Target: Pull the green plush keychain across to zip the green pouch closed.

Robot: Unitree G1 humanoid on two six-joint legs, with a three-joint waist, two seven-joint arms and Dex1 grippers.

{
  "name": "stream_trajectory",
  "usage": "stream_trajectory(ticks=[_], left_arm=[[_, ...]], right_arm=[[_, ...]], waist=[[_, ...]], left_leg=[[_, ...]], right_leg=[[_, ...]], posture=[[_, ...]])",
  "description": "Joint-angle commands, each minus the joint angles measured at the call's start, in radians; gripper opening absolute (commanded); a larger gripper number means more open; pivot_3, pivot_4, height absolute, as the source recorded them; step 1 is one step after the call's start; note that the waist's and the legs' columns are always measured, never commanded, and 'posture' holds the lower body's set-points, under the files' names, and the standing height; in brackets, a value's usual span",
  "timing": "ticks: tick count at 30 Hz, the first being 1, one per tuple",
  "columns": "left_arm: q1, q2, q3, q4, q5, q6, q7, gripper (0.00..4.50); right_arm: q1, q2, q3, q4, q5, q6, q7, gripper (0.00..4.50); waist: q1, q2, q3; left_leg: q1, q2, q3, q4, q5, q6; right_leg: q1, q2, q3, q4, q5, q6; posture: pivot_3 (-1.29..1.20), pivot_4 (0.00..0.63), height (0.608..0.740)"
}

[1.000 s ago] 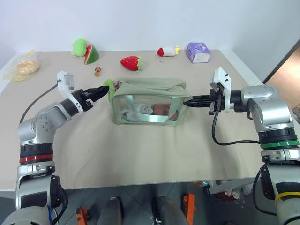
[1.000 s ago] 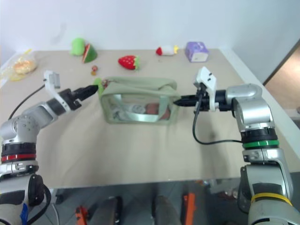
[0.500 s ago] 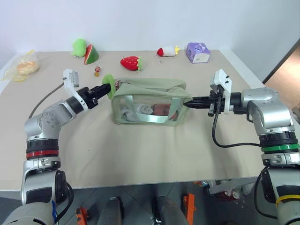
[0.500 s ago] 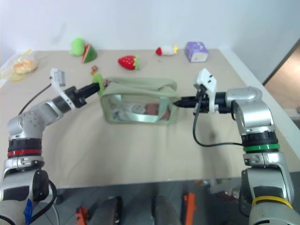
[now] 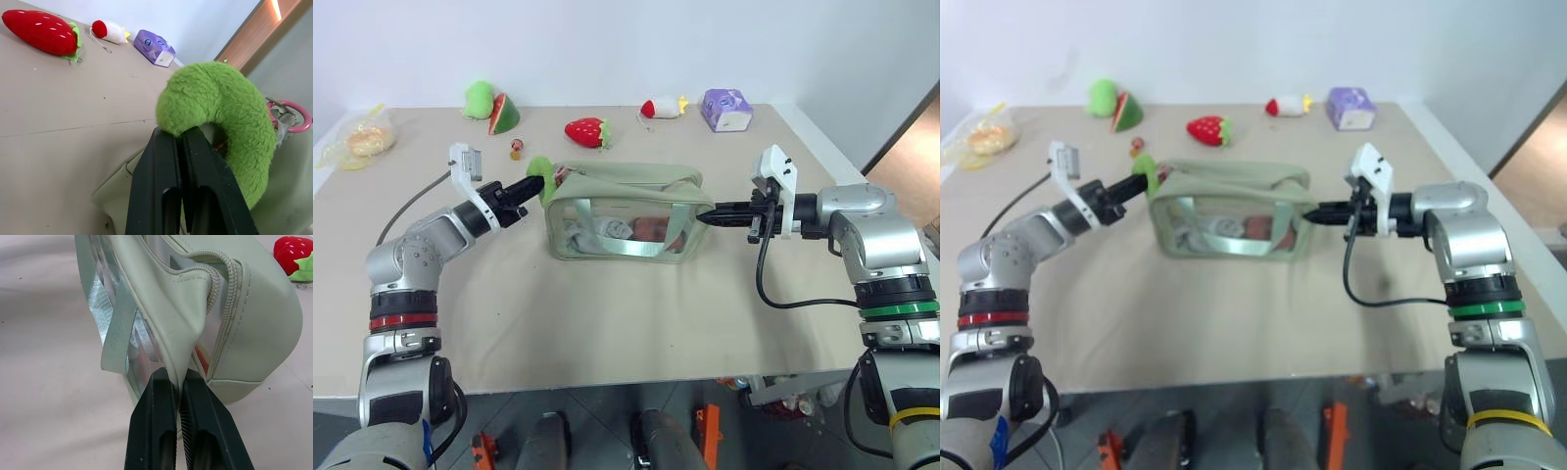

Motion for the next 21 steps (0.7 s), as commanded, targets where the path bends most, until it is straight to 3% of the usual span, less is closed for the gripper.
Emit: stream_trajectory(ticks=[1, 12, 15, 21], left_arm=[[-0.037, -0.004, 0.029, -0.034, 0.003, -0.036, 0.018, 0.06], [-0.230, 0.001, -0.073, -0.104, 0.078, -0.100, -0.022, 0.06], [-0.281, 0.005, -0.180, -0.136, 0.145, -0.126, -0.093, 0.06], [-0.246, 0.037, -0.383, -0.179, 0.296, -0.198, -0.236, 0.06]], right_arm=[[0.000, 0.002, -0.013, -0.025, 0.014, -0.009, -0.002, 0.00], [0.002, 0.006, -0.012, -0.025, 0.016, -0.010, -0.010, 0.00], [0.007, 0.006, -0.017, -0.030, 0.017, -0.009, -0.016, 0.00], [0.021, -0.001, -0.025, -0.050, 0.026, -0.002, -0.028, 0.00]], waist=[[0.000, 0.000, 0.000], [-0.001, 0.000, 0.000], [-0.004, 0.000, 0.000], [-0.007, 0.000, 0.000]], left_leg=[[0.000, 0.000, 0.000, 0.000, 0.000, 0.000], [0.000, 0.000, 0.000, 0.001, 0.000, 0.000], [0.000, 0.000, 0.000, 0.000, 0.000, 0.000], [0.000, 0.000, 0.000, 0.001, 0.000, 0.000]], right_leg=[[0.000, 0.000, 0.000, 0.000, 0.000, 0.000], [0.000, 0.000, 0.001, 0.000, 0.001, 0.001], [0.000, 0.001, 0.001, 0.000, 0.001, 0.001], [0.000, 0.001, 0.002, 0.000, 0.001, 0.001]], posture=[[0.00, 0.150, 0.740], [0.00, 0.150, 0.740], [0.00, 0.150, 0.740], [0.00, 0.150, 0.740]])
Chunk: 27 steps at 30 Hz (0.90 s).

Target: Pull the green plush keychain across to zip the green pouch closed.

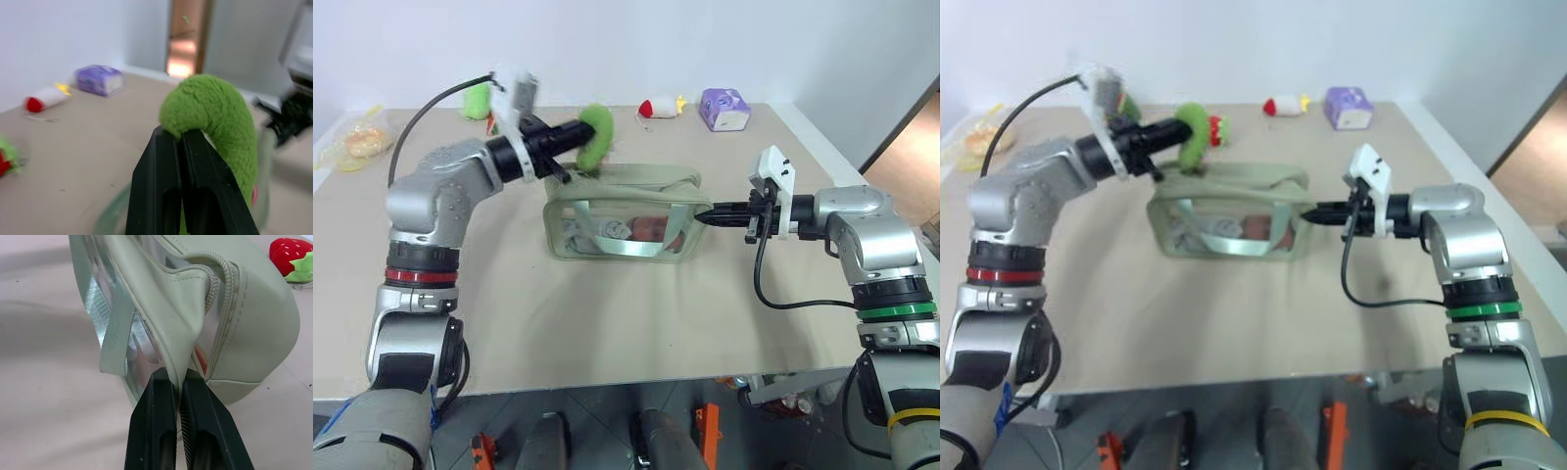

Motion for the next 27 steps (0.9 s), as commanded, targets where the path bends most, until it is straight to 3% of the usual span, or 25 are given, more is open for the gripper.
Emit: stream_trajectory(ticks=[1, 13, 14, 27], left_arm=[[-0.003, 0.019, -0.065, -0.036, 0.071, -0.053, -0.065, 0.33], [-0.117, 0.025, -0.035, 0.119, 0.154, -0.049, -0.066, 4.32], [-0.120, 0.032, -0.030, 0.119, 0.155, -0.045, -0.072, 4.47], [-0.081, 0.186, -0.008, -0.009, 0.128, 0.017, -0.188, 4.47]], right_arm=[[0.012, -0.011, -0.025, -0.042, 0.018, 0.004, -0.007, 0.00], [0.021, -0.011, -0.028, -0.061, 0.033, 0.013, -0.023, 0.00], [0.021, -0.011, -0.028, -0.061, 0.033, 0.012, -0.024, 0.00], [0.013, -0.002, -0.022, -0.053, 0.038, 0.003, -0.030, 0.00]], waist=[[-0.001, 0.000, 0.000], [-0.002, 0.000, 0.000], [-0.002, 0.000, 0.000], [-0.006, 0.000, 0.000]], left_leg=[[0.000, 0.000, 0.000, 0.000, 0.000, 0.000], [0.000, 0.000, 0.000, 0.000, 0.000, 0.001], [0.000, 0.000, 0.000, 0.000, 0.000, 0.001], [-0.001, 0.000, 0.000, 0.000, 0.000, 0.001]], right_leg=[[0.000, 0.000, 0.000, 0.000, 0.000, 0.000], [0.000, 0.001, 0.001, 0.000, 0.000, 0.000], [-0.001, 0.001, 0.001, 0.000, 0.000, 0.000], [-0.001, 0.001, 0.001, 0.000, 0.000, 0.000]], posture=[[0.00, 0.150, 0.740], [0.00, 0.150, 0.740], [0.00, 0.150, 0.740], [0.00, 0.150, 0.740]])
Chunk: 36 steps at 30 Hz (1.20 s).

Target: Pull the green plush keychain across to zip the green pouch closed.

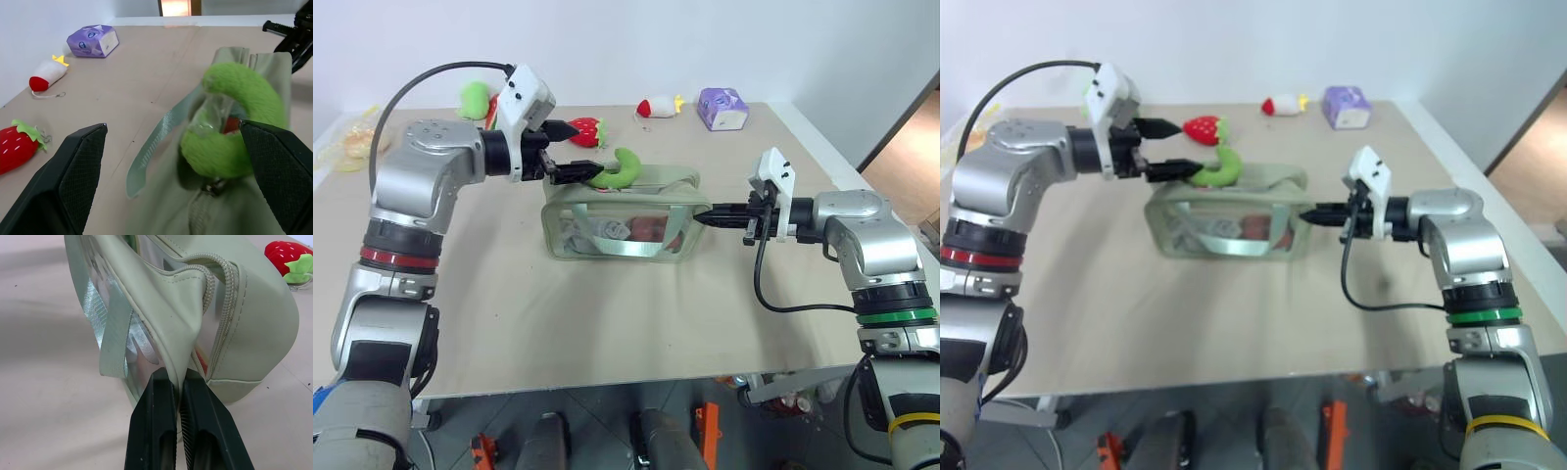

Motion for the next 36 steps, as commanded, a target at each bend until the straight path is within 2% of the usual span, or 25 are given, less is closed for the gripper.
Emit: stream_trajectory(ticks=[1, 4, 10, 12, 17, 22, 29, 35, 36], left_arm=[[0.003, 0.046, 0.066, -0.074, -0.031, 0.032, -0.021, 4.47], [0.016, 0.068, 0.129, -0.102, -0.089, 0.082, -0.033, 4.47], [0.108, 0.121, 0.325, -0.146, -0.304, 0.208, -0.097, 4.47], [0.148, 0.138, 0.353, -0.135, -0.326, 0.228, -0.100, 4.47], [0.312, 0.161, 0.327, -0.160, -0.306, 0.206, -0.126, 4.47], [0.388, 0.138, 0.290, -0.149, -0.272, 0.179, -0.098, 4.47], [0.391, 0.087, 0.261, -0.135, -0.264, 0.161, -0.077, 4.47], [0.370, 0.036, 0.204, -0.086, -0.185, 0.104, -0.025, 4.47], [0.363, 0.025, 0.200, -0.076, -0.176, 0.095, -0.016, 3.96]], right_arm=[[-0.012, -0.001, -0.015, -0.022, 0.011, -0.005, 0.001, 0.00], [-0.010, 0.001, -0.013, -0.024, 0.010, -0.005, 0.001, 0.00], [-0.001, 0.003, -0.013, -0.031, 0.011, -0.002, -0.002, 0.00], [0.002, 0.004, -0.014, -0.033, 0.012, -0.001, -0.003, 0.00], [0.004, 0.005, -0.013, -0.033, 0.012, 0.000, -0.005, 0.00], [0.007, 0.003, -0.014, -0.039, 0.013, 0.004, -0.005, 0.00], [0.016, -0.005, -0.020, -0.053, 0.016, 0.013, -0.004, 0.00], [0.026, -0.007, -0.028, -0.068, 0.018, 0.022, -0.008, 0.00], [0.028, -0.006, -0.030, -0.070, 0.018, 0.024, -0.010, 0.00]], waist=[[0.000, 0.000, 0.000], [-0.001, 0.000, 0.000], [-0.002, 0.000, 0.000], [-0.002, 0.000, 0.000], [-0.002, 0.000, 0.000], [-0.001, 0.000, 0.000], [-0.001, 0.000, 0.000], [0.000, 0.000, 0.000], [0.000, -0.001, 0.000]], left_leg=[[0.000, 0.000, 0.000, 0.000, 0.000, 0.000], [0.000, 0.000, 0.000, 0.000, 0.000, 0.000], [0.000, 0.001, 0.000, -0.001, 0.000, 0.000], [0.000, 0.001, 0.000, 0.000, 0.000, 0.000], [0.002, 0.001, 0.000, 0.000, 0.000, 0.000], [0.001, 0.002, 0.000, 0.000, 0.000, 0.000], [0.001, 0.002, 0.000, 0.000, 0.000, 0.000], [0.001, 0.002, 0.000, 0.000, 0.000, 0.000], [0.001, 0.002, 0.000, 0.000, 0.000, 0.000]], right_leg=[[0.000, 0.000, 0.000, 0.000, 0.000, 0.000], [0.000, 0.000, 0.000, 0.000, 0.000, 0.000], [0.000, 0.000, 0.000, 0.000, 0.000, 0.000], [0.000, 0.000, -0.001, 0.000, 0.000, 0.000], [0.001, 0.000, 0.000, 0.000, 0.000, -0.001], [0.000, 0.001, -0.001, 0.000, 0.000, -0.001], [0.000, 0.001, 0.000, 0.000, 0.000, -0.001], [0.001, 0.001, 0.000, 0.000, 0.000, -0.001], [0.001, 0.001, 0.000, 0.000, 0.000, -0.001]], posture=[[0.00, 0.150, 0.740], [0.00, 0.150, 0.740], [0.00, 0.150, 0.740], [0.00, 0.150, 0.740], [0.00, 0.150, 0.740], [0.00, 0.150, 0.740], [0.00, 0.150, 0.740], [0.00, 0.150, 0.740], [0.00, 0.150, 0.740]])
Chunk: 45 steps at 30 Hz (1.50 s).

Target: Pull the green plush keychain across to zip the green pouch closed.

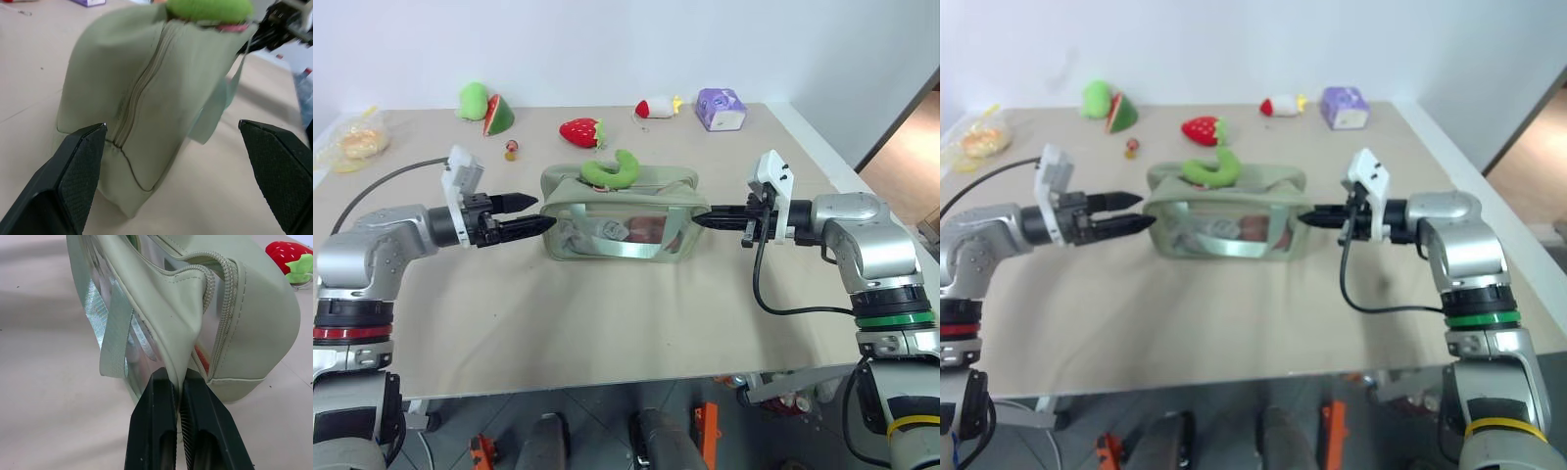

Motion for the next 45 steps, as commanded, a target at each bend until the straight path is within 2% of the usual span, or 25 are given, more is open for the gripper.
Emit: stream_trajectory(ticks=[1, 11, 12, 23, 25, 27, 29, 32, 33, 34, 41, 45], left_arm=[[-0.044, -0.022, -0.013, 0.028, 0.032, -0.044, 0.036, 3.69], [-0.017, -0.049, -0.031, -0.004, 0.034, -0.041, 0.041, 0.18], [-0.014, -0.049, -0.034, -0.004, 0.038, -0.042, 0.042, 0.04], [0.021, -0.053, -0.037, -0.027, 0.048, -0.036, 0.079, 0.04], [0.024, -0.054, -0.034, -0.029, 0.045, -0.036, 0.086, 0.00], [0.027, -0.055, -0.033, -0.033, 0.043, -0.035, 0.089, 0.00], [0.029, -0.056, -0.032, -0.036, 0.042, -0.035, 0.091, 0.00], [0.027, -0.059, -0.030, -0.033, 0.042, -0.035, 0.093, 0.00], [0.027, -0.059, -0.030, -0.033, 0.043, -0.035, 0.094, 0.00], [0.026, -0.060, -0.028, -0.034, 0.042, -0.035, 0.095, 0.00], [0.025, -0.062, -0.023, -0.043, 0.039, -0.029, 0.098, 0.00], [0.029, -0.064, -0.021, -0.048, 0.036, -0.029, 0.104, 0.00]], right_arm=[[0.006, -0.010, -0.018, -0.038, 0.015, 0.007, -0.004, 0.00], [0.022, -0.015, -0.025, -0.061, 0.026, 0.019, -0.014, 0.00], [0.022, -0.014, -0.025, -0.062, 0.027, 0.020, -0.015, 0.00], [0.004, -0.011, -0.028, -0.044, 0.045, 0.021, -0.003, 0.00], [-0.007, -0.011, -0.033, -0.039, 0.055, 0.026, 0.005, 0.78], [-0.011, -0.015, -0.033, -0.040, 0.057, 0.024, 0.008, 1.31], [-0.017, -0.017, -0.035, -0.033, 0.055, 0.024, 0.003, 2.16], [-0.038, -0.027, -0.063, -0.009, 0.064, 0.023, -0.006, 3.10], [-0.043, -0.034, -0.071, -0.003, 0.065, 0.018, -0.004, 3.28], [-0.046, -0.046, -0.079, 0.005, 0.063, 0.006, -0.002, 3.73], [-0.128, -0.101, -0.130, 0.125, 0.038, -0.091, -0.030, 3.73], [-0.231, -0.014, -0.160, 0.096, 0.116, -0.062, -0.061, 3.73]], waist=[[0.000, 0.000, 0.000], [0.000, 0.000, 0.000], [-0.001, 0.000, 0.000], [0.000, 0.000, 0.000], [0.000, 0.000, 0.000], [0.000, 0.000, 0.000], [0.000, 0.000, 0.000], [0.000, 0.000, 0.000], [0.000, 0.000, 0.000], [0.000, 0.000, 0.000], [0.000, 0.000, 0.000], [-0.002, 0.001, 0.000]], left_leg=[[0.000, 0.000, 0.000, 0.000, 0.000, 0.000], [0.000, 0.000, 0.000, 0.000, 0.000, 0.000], [0.000, 0.000, 0.000, 0.000, 0.000, 0.000], [0.000, 0.000, 0.000, 0.000, 0.000, 0.000], [0.000, 0.000, 0.000, 0.000, 0.000, 0.000], [0.000, 0.000, 0.000, 0.000, 0.000, 0.000], [0.000, 0.000, 0.000, 0.000, 0.000, 0.000], [0.000, 0.000, 0.000, 0.000, 0.000, 0.000], [0.000, 0.000, 0.000, 0.000, 0.000, 0.000], [0.000, 0.000, 0.000, 0.000, 0.000, 0.000], [0.000, 0.000, 0.000, 0.000, 0.000, 0.000], [0.000, 0.000, 0.001, 0.000, 0.000, 0.000]], right_leg=[[0.000, 0.000, 0.000, 0.000, 0.000, 0.000], [0.000, 0.000, 0.000, 0.000, 0.000, 0.000], [0.000, 0.000, 0.000, 0.000, 0.000, 0.000], [0.000, 0.000, 0.000, 0.000, 0.000, 0.000], [0.000, 0.000, 0.000, 0.000, 0.000, 0.000], [0.000, 0.000, 0.000, 0.000, 0.000, 0.000], [0.000, 0.000, 0.000, 0.000, 0.000, 0.000], [0.000, 0.000, 0.000, 0.000, 0.000, 0.000], [0.000, 0.000, 0.000, 0.000, 0.000, 0.000], [0.000, 0.000, 0.000, 0.000, 0.000, 0.000], [0.000, 0.000, 0.000, 0.000, 0.000, 0.000], [-0.001, 0.000, 0.001, 0.000, 0.001, -0.001]], posture=[[0.00, 0.150, 0.740], [0.00, 0.150, 0.740], [0.00, 0.150, 0.740], [0.00, 0.150, 0.740], [0.00, 0.150, 0.740], [0.00, 0.150, 0.740], [0.00, 0.150, 0.740], [0.00, 0.150, 0.740], [0.00, 0.150, 0.740], [0.00, 0.150, 0.740], [0.00, 0.150, 0.740], [0.00, 0.150, 0.740]])
